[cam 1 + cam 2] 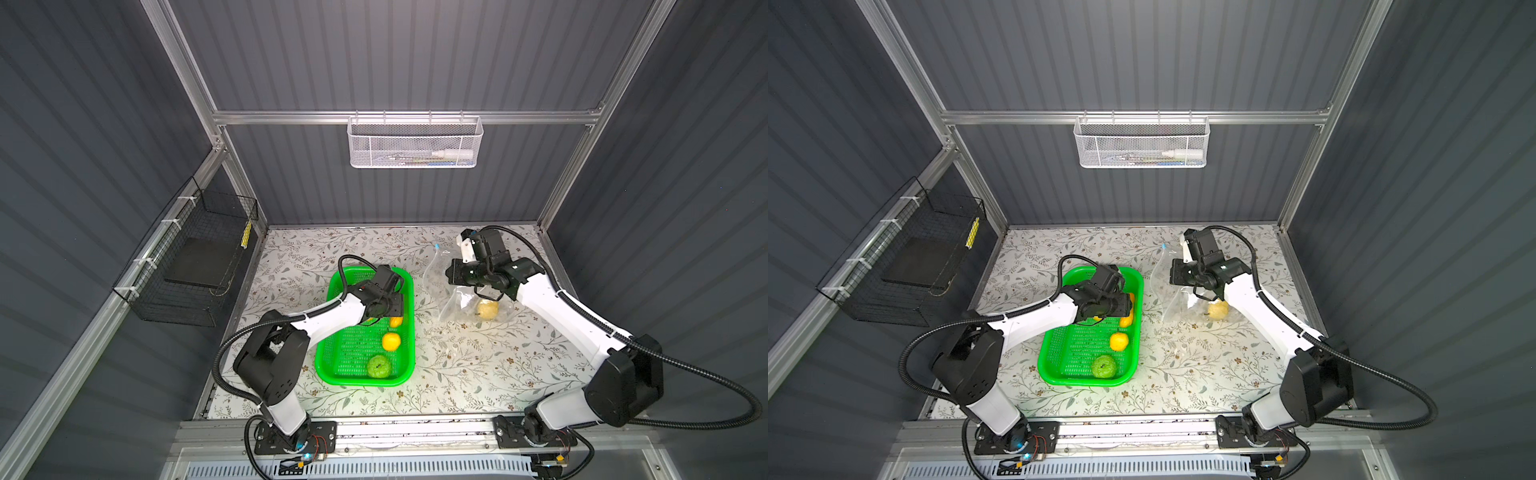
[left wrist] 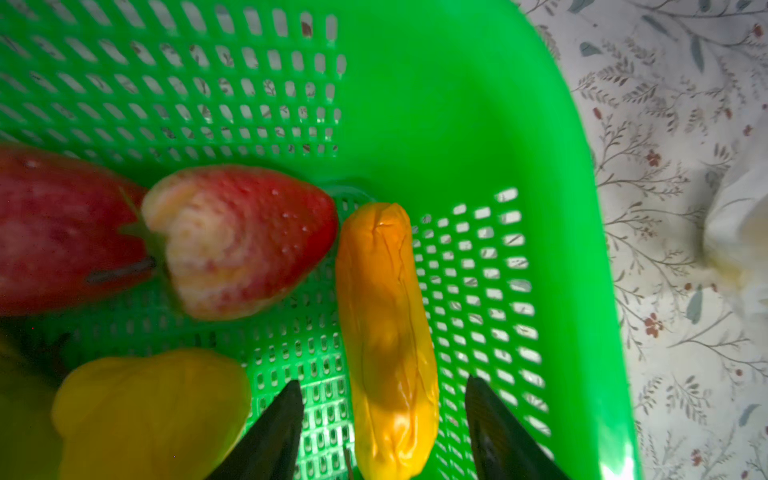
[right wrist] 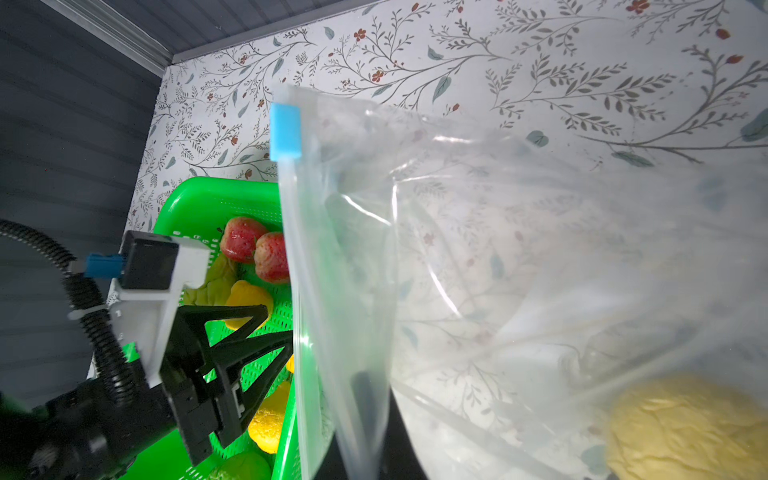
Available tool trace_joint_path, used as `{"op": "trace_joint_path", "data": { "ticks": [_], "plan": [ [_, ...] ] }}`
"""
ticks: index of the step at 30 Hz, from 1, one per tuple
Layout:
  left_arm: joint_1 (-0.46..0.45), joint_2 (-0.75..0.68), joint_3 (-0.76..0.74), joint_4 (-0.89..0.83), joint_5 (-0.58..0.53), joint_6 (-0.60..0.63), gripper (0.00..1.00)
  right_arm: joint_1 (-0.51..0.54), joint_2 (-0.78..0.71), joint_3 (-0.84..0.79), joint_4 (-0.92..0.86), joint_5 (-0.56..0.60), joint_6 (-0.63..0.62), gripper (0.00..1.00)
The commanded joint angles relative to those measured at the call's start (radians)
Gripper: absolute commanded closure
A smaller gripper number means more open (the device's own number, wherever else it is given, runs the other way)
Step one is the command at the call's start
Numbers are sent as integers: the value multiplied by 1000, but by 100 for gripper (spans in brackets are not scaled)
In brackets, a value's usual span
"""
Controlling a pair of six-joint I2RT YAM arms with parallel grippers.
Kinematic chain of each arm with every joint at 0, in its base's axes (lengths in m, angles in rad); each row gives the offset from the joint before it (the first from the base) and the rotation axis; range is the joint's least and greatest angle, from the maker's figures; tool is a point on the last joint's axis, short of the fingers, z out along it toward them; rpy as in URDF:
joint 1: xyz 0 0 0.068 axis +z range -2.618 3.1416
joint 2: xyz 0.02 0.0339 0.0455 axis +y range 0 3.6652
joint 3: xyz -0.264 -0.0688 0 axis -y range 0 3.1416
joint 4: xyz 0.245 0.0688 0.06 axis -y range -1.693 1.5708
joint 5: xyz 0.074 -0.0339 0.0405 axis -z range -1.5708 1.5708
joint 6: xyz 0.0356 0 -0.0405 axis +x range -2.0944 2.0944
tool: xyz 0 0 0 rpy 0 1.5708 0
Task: Place the food in the zip-top bag and seal the zipper
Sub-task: 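Move the left gripper back into the green basket over the orange mango, then grasp the orange mango with the left gripper and lift it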
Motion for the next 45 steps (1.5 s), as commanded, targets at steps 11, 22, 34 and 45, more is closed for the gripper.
{"op": "trace_joint_path", "data": {
  "ticks": [11, 22, 34, 45],
  "plan": [
    [3, 141, 61, 13, -8, 10, 43, -3, -23, -23, 2, 16, -20, 92],
    [3, 145, 53, 23, -2, 23, 62, -2, -24, -27, 3, 12, -17, 92],
    [3, -6, 59, 9, 18, 44, 66, -2, -38, -40, 30, 28, 2, 92],
    [-2, -214, 31, 141, 211, 60, 65, -2, -49, -64, 72, 22, 14, 94]
  ]
}}
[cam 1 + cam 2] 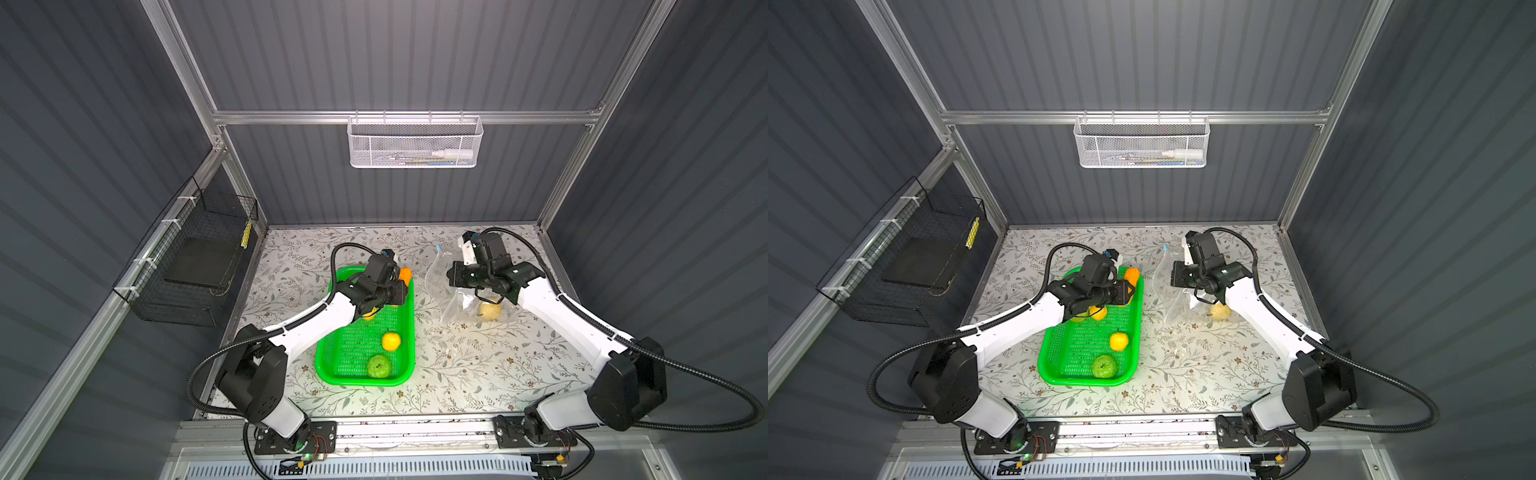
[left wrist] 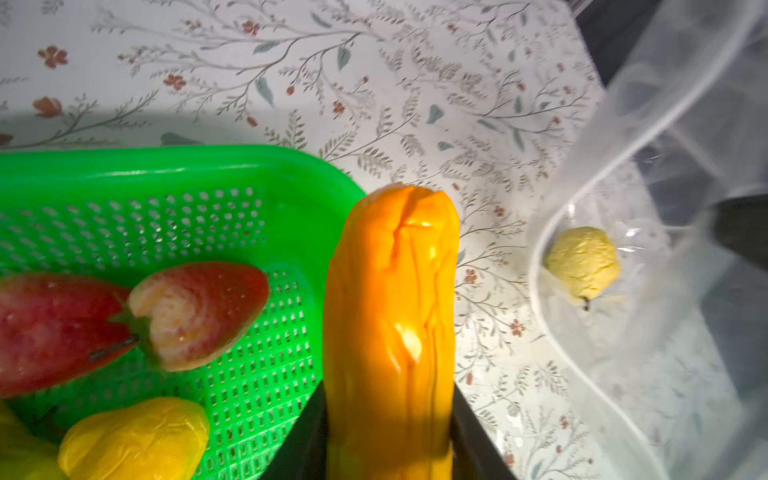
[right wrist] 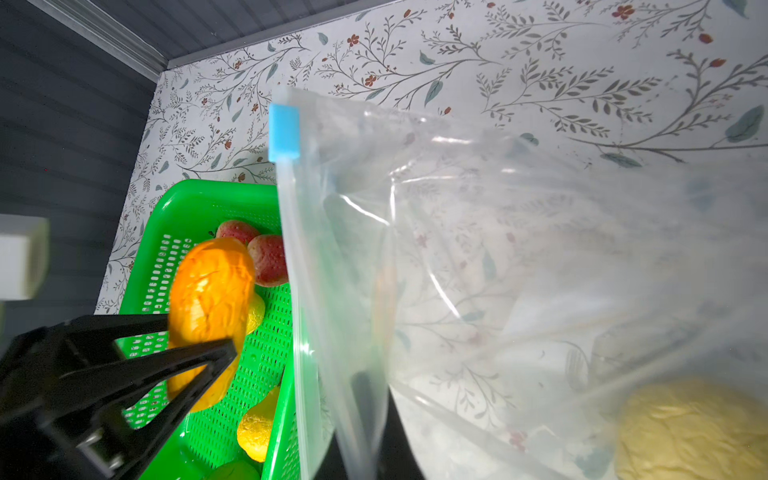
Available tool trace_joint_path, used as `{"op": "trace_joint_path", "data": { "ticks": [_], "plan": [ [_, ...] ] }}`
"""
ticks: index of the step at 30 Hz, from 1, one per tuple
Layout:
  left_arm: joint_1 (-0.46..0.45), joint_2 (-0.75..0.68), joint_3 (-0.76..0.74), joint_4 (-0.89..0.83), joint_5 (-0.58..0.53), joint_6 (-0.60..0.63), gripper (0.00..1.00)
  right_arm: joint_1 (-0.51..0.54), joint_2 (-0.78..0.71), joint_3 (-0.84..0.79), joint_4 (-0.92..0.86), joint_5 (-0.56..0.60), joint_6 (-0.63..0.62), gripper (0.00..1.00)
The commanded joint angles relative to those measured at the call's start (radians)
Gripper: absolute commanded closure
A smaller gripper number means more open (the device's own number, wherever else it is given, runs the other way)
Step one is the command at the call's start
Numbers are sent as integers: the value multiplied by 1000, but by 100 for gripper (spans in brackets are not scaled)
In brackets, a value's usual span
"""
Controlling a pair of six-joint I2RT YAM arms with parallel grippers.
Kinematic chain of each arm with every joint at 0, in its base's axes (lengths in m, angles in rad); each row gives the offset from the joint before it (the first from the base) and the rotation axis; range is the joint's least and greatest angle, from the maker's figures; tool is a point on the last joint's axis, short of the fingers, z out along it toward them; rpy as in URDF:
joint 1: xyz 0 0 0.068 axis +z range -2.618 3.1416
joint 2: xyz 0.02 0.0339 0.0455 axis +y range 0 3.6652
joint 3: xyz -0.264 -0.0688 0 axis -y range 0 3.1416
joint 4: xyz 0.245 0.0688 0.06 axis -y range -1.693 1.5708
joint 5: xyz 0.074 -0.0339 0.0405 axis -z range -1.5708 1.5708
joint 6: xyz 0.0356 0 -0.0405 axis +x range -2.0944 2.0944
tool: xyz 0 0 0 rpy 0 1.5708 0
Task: Place the food in the zip-top bag and seal the zipper
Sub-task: 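Grasp the orange mango with the left gripper and lift it, then carry the orange mango into the bag mouth and release it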
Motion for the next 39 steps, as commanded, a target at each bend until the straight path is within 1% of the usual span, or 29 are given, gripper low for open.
{"op": "trace_joint_path", "data": {
  "ticks": [1, 7, 10, 14, 21, 26, 30, 32, 39],
  "plan": [
    [-3, -51, -12, 97, 120, 9, 65, -2, -27, -15, 27, 2, 13, 94],
    [-20, -72, -22, 239, 217, -55, 64, -3, -39, -27, 35, -3, 23, 94],
    [-27, -43, -14, 287, 254, -91, 64, -2, -46, -28, 43, -12, 32, 94],
    [-41, 7, 9, 295, 289, -107, 64, -2, -57, -28, 45, -12, 34, 94],
    [-57, 79, 56, 305, 292, -133, 65, -2, -54, -30, 59, -44, 52, 94],
    [-58, 142, 84, 396, 292, -219, 65, -1, -57, -42, 61, -60, 63, 94],
    [-59, 190, 102, 434, 280, -281, 65, -1, -66, -59, 61, -77, 70, 94],
    [-58, 211, 114, 437, 274, -301, 65, -1, -70, -65, 92, -81, 69, 94],
    [-60, 250, 123, 429, 241, -322, 65, -1, -78, -82, 127, -107, 89, 94]
  ]
}}
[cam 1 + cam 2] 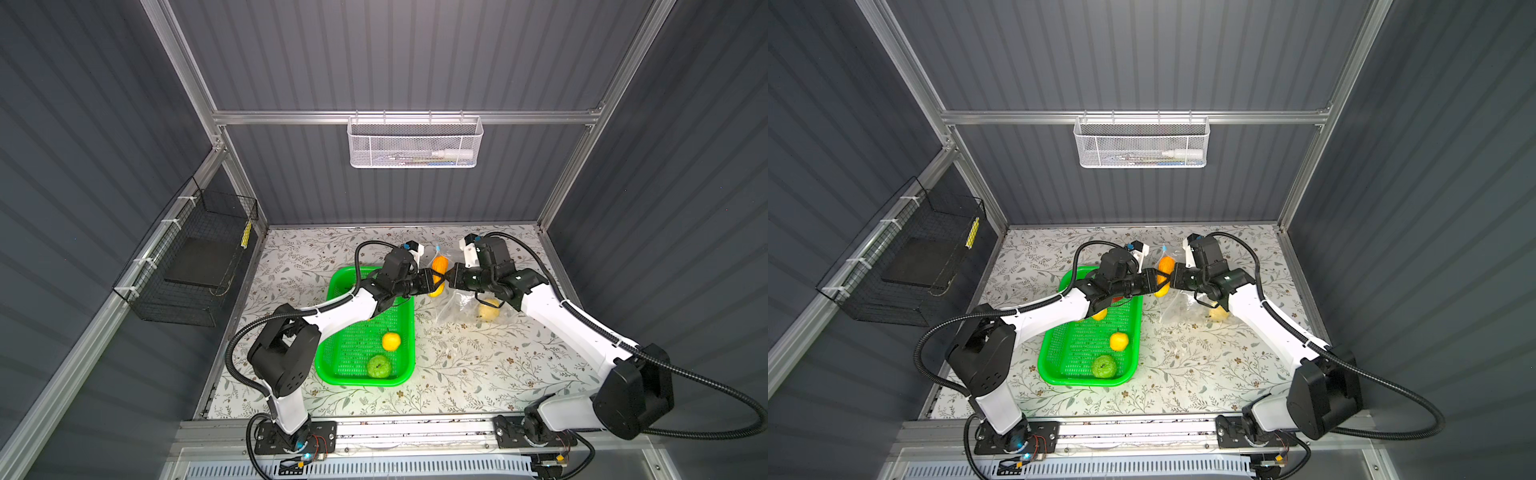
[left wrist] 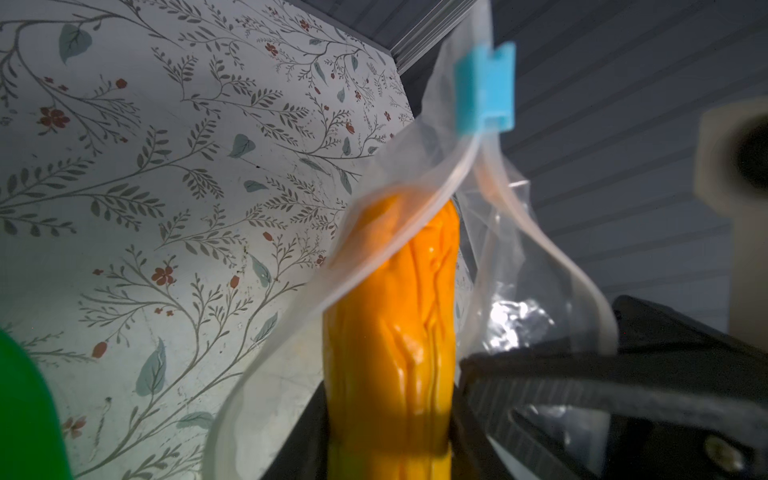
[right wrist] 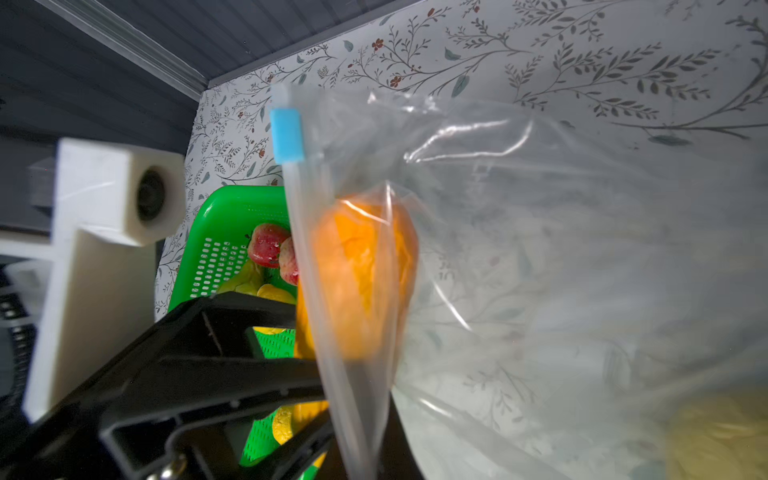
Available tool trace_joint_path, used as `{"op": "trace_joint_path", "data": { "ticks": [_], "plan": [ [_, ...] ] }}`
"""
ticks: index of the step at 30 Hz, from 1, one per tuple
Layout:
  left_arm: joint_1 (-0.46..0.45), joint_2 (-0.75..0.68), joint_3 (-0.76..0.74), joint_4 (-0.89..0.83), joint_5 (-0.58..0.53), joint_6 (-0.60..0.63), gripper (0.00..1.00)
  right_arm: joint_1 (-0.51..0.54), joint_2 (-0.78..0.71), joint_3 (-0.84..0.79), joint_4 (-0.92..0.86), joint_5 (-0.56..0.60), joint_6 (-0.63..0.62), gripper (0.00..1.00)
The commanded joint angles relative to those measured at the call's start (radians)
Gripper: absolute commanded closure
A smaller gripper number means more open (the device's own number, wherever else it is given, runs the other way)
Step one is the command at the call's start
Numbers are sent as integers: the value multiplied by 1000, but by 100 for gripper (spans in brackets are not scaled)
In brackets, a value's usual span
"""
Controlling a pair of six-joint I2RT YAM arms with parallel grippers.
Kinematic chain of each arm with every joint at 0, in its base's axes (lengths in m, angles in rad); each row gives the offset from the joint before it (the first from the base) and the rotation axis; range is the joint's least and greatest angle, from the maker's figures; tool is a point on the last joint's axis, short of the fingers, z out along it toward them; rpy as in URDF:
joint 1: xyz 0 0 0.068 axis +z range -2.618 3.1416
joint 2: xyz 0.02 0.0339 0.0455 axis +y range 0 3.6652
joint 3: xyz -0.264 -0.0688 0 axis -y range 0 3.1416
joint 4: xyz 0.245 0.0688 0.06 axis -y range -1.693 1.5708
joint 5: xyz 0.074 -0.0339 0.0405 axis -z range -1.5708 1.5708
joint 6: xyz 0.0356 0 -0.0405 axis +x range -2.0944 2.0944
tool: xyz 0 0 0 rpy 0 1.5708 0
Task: Place the food in the zip-top bag and seal the zipper
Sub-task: 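Carry the orange mango into the bag mouth and release it, then return the left gripper to the basket and grasp the small yellow pear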
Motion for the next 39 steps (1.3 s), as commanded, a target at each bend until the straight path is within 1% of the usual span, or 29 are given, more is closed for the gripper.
{"op": "trace_joint_path", "data": {
  "ticks": [1, 6, 11, 15, 17, 22, 24, 27, 34, 37, 39],
  "plan": [
    [-9, 13, 33, 19, -21, -22, 65, 2, -31, -11, 37, -28, 20, 93],
    [-24, 15, 55, -78, -62, 33, 63, 1, -25, -12, 37, -5, 24, 93],
    [-33, 38, 97, -224, -118, 84, 58, 2, -3, -8, 37, -15, 25, 93],
    [-33, 44, 98, -232, -116, 78, 52, 2, -2, -5, 39, -19, 28, 93],
    [-32, 39, 100, -229, -117, 79, 47, 2, -4, -4, 39, -17, 27, 93],
    [-32, 3, 96, -218, -118, 90, 37, 2, -9, -3, 37, -8, 24, 93],
    [-33, -20, 95, -219, -110, 92, 35, 2, -9, 0, 32, -2, 21, 93],
    [-33, -68, 103, -250, -109, 127, 30, 1, -10, 7, 18, 14, 8, 92],
    [-15, -232, 66, -339, -101, 261, 9, -1, -5, 19, -6, 36, -15, 91],
    [7, -314, 27, -413, -154, 292, 1, -3, -8, 17, -7, 43, -15, 91],
    [13, -362, -3, -469, -232, 317, 1, -3, -9, 16, -7, 47, -14, 91]
  ]
}}
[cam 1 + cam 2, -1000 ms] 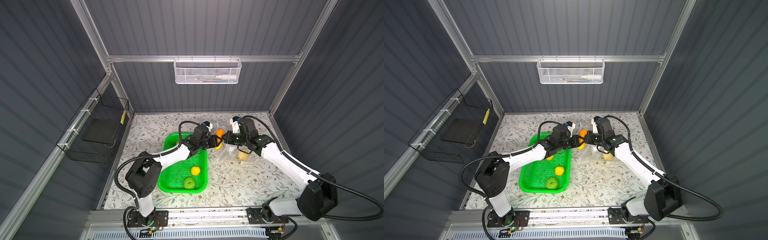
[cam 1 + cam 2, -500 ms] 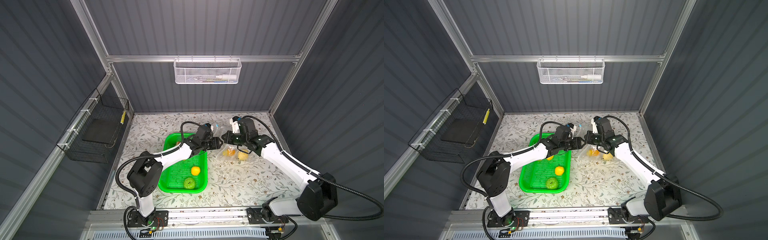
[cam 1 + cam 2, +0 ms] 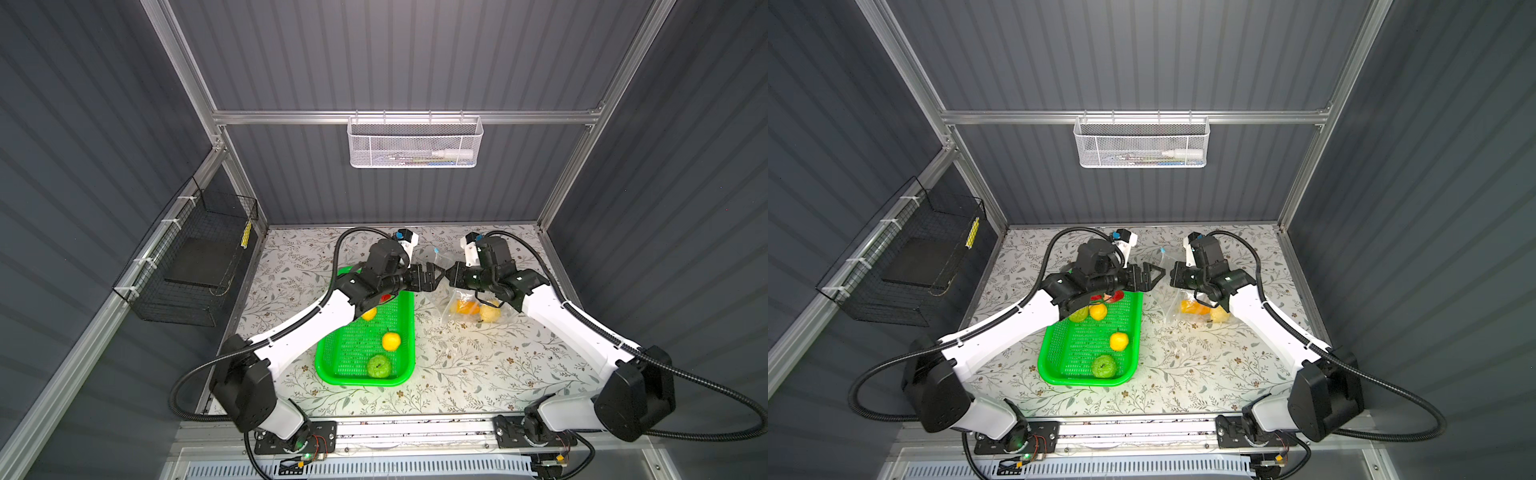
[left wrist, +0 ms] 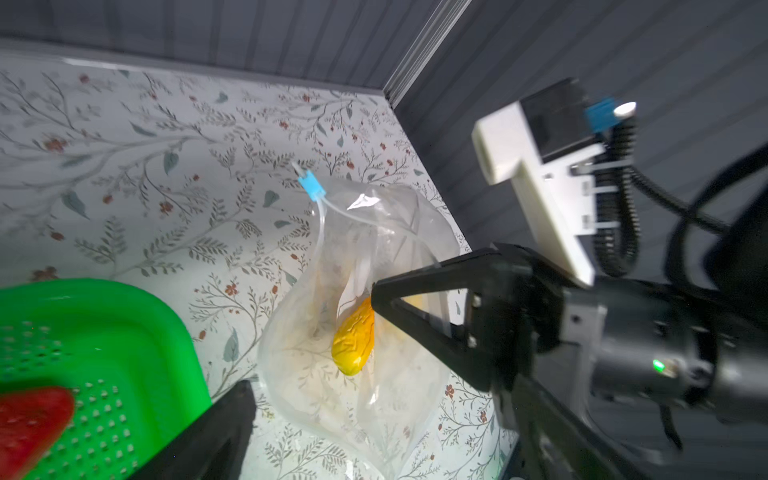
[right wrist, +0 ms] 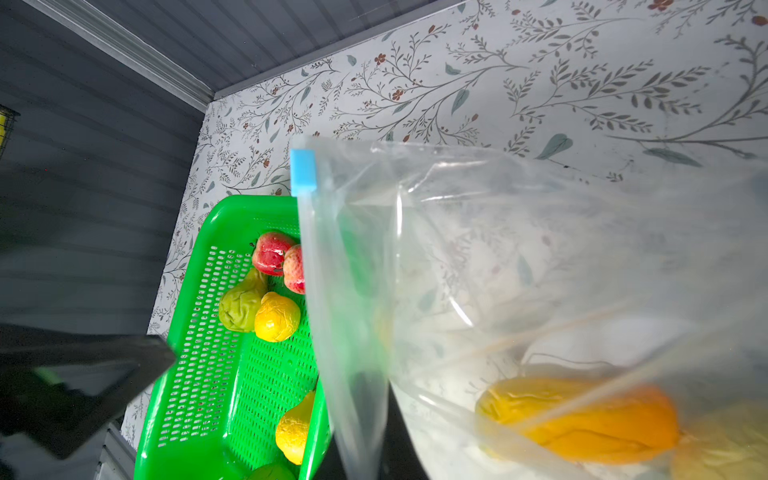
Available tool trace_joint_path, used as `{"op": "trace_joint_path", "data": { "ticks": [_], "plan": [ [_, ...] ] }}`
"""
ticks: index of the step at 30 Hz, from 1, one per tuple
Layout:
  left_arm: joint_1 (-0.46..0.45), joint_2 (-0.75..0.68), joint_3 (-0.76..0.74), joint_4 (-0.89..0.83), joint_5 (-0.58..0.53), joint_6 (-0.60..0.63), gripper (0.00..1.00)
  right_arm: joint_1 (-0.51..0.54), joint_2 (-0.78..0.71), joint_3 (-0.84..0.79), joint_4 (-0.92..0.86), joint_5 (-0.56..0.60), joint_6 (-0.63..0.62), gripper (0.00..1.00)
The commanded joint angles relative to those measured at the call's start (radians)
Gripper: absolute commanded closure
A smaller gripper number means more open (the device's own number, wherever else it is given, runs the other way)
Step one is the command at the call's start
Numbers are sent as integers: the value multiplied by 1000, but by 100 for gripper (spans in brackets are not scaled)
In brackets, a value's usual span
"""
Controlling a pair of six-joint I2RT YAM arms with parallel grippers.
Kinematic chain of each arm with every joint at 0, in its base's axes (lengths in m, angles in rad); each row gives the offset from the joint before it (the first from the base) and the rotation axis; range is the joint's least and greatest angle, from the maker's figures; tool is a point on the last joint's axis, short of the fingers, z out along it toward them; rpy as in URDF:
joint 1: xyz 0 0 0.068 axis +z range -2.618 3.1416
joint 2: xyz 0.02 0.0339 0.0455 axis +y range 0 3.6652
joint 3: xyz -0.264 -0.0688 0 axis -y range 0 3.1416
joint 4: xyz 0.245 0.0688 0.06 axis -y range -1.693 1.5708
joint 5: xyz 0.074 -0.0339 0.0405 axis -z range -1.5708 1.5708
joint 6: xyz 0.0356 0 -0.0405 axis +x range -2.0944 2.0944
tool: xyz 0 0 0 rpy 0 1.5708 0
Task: Place the food in the zip-top bag and seal the zipper
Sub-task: 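Return the left gripper to the basket and grasp the small yellow pear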
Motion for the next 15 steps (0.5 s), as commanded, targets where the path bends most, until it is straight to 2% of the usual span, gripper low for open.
{"op": "trace_joint_path", "data": {
  "ticks": [1, 4, 7, 15],
  "plan": [
    [18, -66, -59, -159, -138, 86, 1, -2, -1, 15, -15, 21, -14, 91],
    [23, -104, -88, -243, -215, 138, 1, -4, -3, 21, -17, 21, -14, 91],
    [25, -117, -122, -300, -232, 167, 1, -4, -7, 20, -18, 23, -15, 91],
    [25, -108, -245, -354, -122, 261, 1, -4, -1, 21, -19, 25, -14, 91]
  ]
}}
